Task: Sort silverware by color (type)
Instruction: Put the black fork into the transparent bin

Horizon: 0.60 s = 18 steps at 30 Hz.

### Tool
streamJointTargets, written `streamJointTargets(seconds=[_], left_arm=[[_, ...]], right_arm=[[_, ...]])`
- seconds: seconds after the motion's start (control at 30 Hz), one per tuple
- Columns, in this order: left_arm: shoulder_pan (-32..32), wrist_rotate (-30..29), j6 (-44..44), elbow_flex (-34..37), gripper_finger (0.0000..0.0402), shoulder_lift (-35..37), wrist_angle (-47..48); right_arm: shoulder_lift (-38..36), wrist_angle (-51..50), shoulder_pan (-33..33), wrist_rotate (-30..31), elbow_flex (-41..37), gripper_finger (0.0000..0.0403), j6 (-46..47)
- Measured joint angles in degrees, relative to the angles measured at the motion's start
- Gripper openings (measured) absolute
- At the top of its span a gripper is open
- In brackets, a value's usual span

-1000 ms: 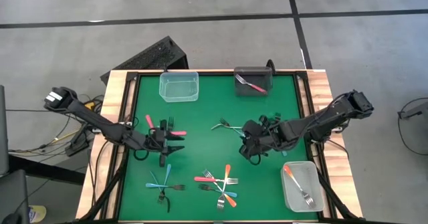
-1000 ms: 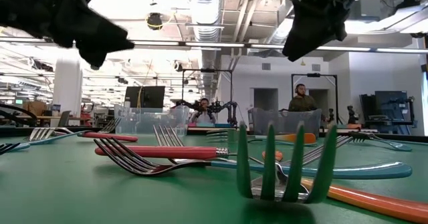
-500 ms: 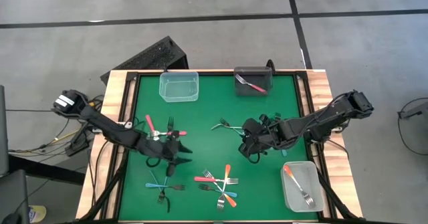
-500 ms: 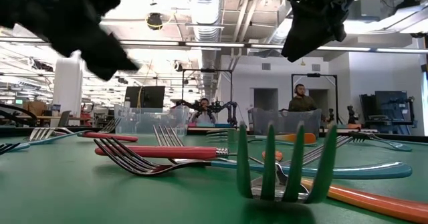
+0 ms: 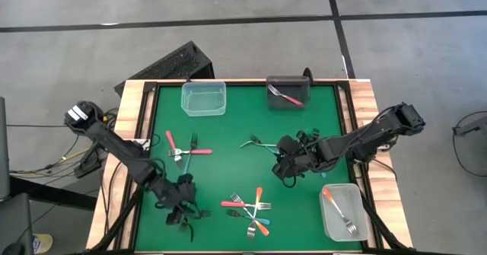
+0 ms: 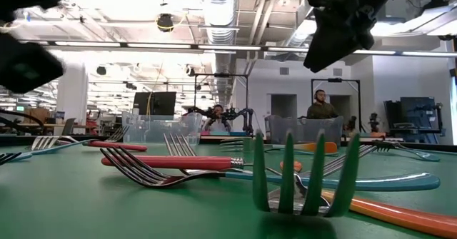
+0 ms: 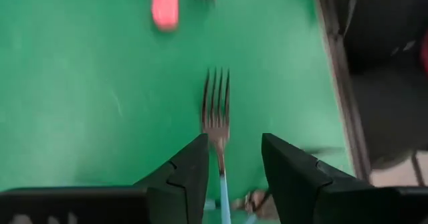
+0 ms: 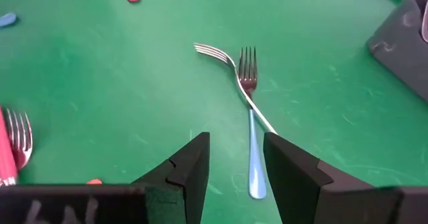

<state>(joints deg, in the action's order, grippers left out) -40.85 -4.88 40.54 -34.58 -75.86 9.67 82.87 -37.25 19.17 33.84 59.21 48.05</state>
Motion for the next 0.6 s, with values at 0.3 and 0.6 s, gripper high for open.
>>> streamJointTargets(seconds=[0.3, 0.6], left_arm=[[-2.54, 0.31, 2.76, 0.03, 0.0116, -8.55, -0.5], [-2.13, 1.41, 2.79, -0.12, 0.0108, -10.7, -0.78]], right_arm=[[0.0, 3.45, -0.03, 0.12, -2.36, 0.0166, 0.12], [0.0, 3.45, -0.07, -0.69, -2.37, 0.0166, 0.11]])
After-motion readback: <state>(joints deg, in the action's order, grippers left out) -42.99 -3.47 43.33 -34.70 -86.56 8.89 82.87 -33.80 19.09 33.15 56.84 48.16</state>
